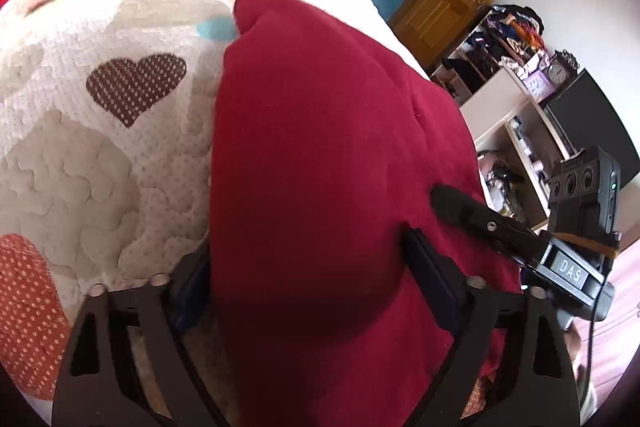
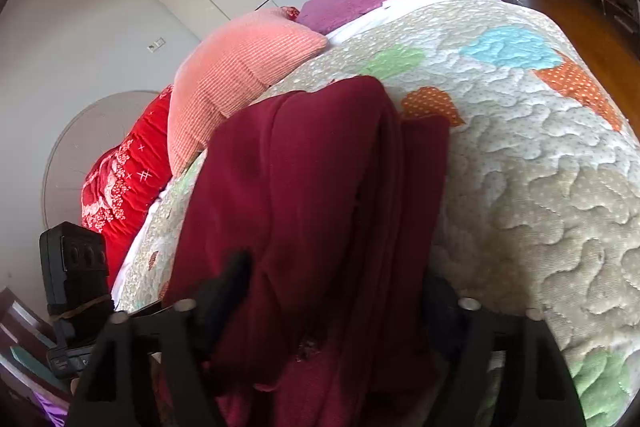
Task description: Fold small clothes
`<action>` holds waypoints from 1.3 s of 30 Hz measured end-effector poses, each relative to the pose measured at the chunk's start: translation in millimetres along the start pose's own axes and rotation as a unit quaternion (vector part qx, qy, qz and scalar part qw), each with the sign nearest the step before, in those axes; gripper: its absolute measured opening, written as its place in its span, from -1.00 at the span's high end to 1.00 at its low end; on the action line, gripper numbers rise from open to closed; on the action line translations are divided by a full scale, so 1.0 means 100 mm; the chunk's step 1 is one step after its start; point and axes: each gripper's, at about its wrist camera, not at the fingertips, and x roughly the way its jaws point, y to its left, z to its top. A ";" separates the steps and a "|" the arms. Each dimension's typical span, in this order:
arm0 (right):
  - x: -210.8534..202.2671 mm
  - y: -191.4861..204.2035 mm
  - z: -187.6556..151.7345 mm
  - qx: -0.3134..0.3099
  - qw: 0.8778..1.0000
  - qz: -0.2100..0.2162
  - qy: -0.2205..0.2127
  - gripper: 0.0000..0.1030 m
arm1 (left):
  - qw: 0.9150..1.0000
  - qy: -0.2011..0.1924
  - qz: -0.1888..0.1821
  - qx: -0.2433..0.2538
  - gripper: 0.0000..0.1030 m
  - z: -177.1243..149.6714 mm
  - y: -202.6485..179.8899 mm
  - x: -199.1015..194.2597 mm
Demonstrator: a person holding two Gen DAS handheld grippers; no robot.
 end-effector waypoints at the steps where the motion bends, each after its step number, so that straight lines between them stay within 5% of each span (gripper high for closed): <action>1: -0.04 0.04 -0.01 -0.007 1.000 -0.004 -0.003 -0.11 | 1.000 -0.005 0.004 0.004 -0.45 -0.01 -0.02 -0.04; 5: -0.23 0.26 -0.09 -0.025 1.000 0.007 -0.003 0.11 | 1.000 -0.015 0.000 0.014 -0.16 -0.13 -0.11 -0.36; 14: -0.63 0.73 -0.90 -0.045 0.996 0.052 0.052 0.11 | 0.998 -0.018 0.044 0.043 -0.15 -1.00 -0.24 -1.24; 17: -0.61 0.72 -1.12 -0.049 0.995 0.016 0.088 -0.07 | 0.998 -0.001 0.061 0.031 -0.16 -1.30 -0.21 -1.28; 19: -0.80 0.73 -1.16 -0.049 0.997 -0.005 0.062 -0.10 | 0.996 -0.011 0.083 0.034 -0.23 -1.43 -0.21 -1.27; 21: -1.05 0.82 -1.15 -0.061 0.998 -0.006 0.022 -0.10 | 0.994 -0.024 0.104 0.035 -0.29 -1.47 -0.25 -1.31; 24: -1.23 1.20 -1.16 -0.162 0.986 -0.031 -0.002 0.02 | 0.992 -0.027 0.116 0.033 -0.31 -1.47 -0.27 -1.35; 28: -1.03 1.51 -1.29 -0.251 0.967 -0.047 0.022 0.28 | 0.987 -0.043 0.147 0.049 -0.31 -1.45 -0.29 -1.40; 31: -0.67 1.40 -1.45 -0.275 0.952 -0.121 0.062 0.37 | 0.984 -0.051 0.163 0.055 -0.31 -1.48 -0.26 -1.47; 39: -0.97 1.27 -1.47 -0.213 0.972 -0.100 0.021 0.35 | 0.972 -0.088 0.205 0.070 -0.31 -1.47 -0.31 -1.62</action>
